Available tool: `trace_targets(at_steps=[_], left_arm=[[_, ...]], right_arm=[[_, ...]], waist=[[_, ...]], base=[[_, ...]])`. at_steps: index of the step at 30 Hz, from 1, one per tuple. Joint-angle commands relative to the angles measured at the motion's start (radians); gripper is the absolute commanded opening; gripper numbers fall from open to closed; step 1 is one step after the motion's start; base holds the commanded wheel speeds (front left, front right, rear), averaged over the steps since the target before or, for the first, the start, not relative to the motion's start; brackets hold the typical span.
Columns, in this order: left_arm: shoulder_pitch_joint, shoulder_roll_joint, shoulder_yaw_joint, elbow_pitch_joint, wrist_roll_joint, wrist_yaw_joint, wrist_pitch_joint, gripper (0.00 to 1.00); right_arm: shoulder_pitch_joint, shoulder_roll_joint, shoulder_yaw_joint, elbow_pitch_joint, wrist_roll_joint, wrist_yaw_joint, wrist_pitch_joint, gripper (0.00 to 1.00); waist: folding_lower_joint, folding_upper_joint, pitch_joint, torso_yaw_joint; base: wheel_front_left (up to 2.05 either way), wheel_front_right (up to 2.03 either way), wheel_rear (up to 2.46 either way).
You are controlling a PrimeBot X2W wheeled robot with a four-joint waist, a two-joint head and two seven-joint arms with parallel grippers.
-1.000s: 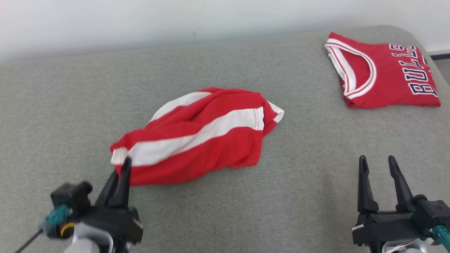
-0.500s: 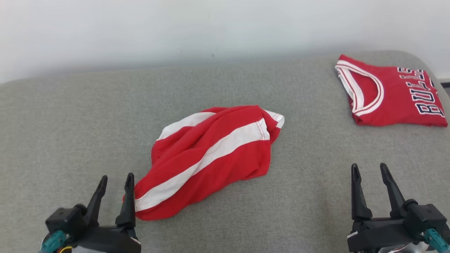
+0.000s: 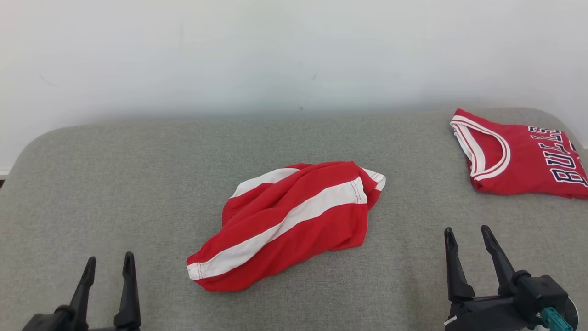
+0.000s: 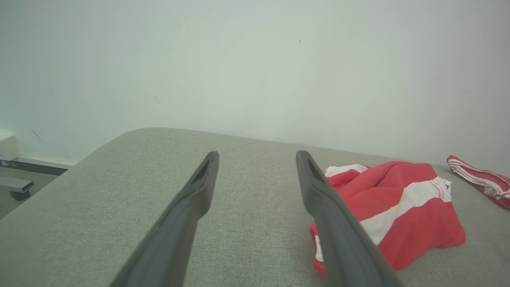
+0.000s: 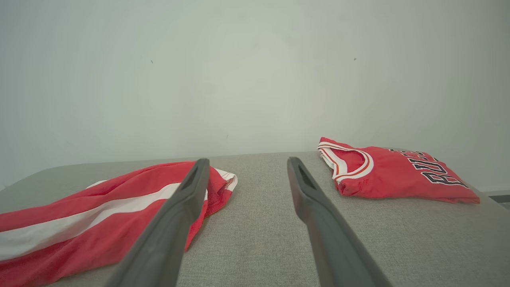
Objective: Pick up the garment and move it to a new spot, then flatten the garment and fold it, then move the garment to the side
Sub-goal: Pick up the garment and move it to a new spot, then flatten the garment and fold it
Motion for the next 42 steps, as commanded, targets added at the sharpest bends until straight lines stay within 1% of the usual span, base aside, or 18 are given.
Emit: trace_targets(at_steps=[1,6,10,12,25,33,42], left_arm=[[0.024,0.0,0.013,-0.007,0.017,-0.006,-0.003,1.0],[0.076,-0.009,0.052,-0.027,0.066,-0.024,-0.003,1.0],[0.099,-0.026,0.069,-0.04,0.093,-0.036,-0.003,1.0],[0.108,-0.044,0.079,-0.043,0.1,-0.044,-0.003,1.0],[0.126,-0.095,0.108,-0.006,0.146,-0.106,-0.003,1.0],[0.127,-0.103,0.121,0.01,0.177,-0.138,-0.003,1.0],[0.131,-0.109,0.128,0.017,0.196,-0.152,-0.003,1.0]], right_arm=[[0.013,-0.002,0.002,-0.004,0.005,-0.003,0.001,1.0],[0.022,-0.009,0.009,-0.006,0.01,-0.003,0.004,1.0],[0.042,-0.009,0.013,-0.001,0.015,-0.003,0.001,1.0],[0.05,-0.008,0.015,0.003,0.019,-0.003,-0.002,1.0],[0.082,-0.003,0.032,0.019,0.025,-0.003,-0.01,1.0],[0.086,-0.002,0.025,0.028,0.027,-0.003,-0.007,1.0],[0.091,-0.001,0.024,0.028,0.027,-0.003,-0.008,1.0]], waist=[[0.0001,0.0,-0.012,0.012],[0.0001,0.0,-0.018,0.021],[0.0001,0.0,-0.021,0.029],[0.0001,0.0,-0.023,0.033],[0.0001,0.0,-0.036,0.034],[0.0001,0.0,-0.044,0.038],[0.0001,0.0,-0.048,0.042]], base=[[0.0,0.0,0.0],[0.0,0.0,0.0],[0.0,0.0,0.0],[0.0,0.0,0.0],[0.0,0.0,0.0],[0.0,0.0,0.0],[0.0,0.0,0.0]])
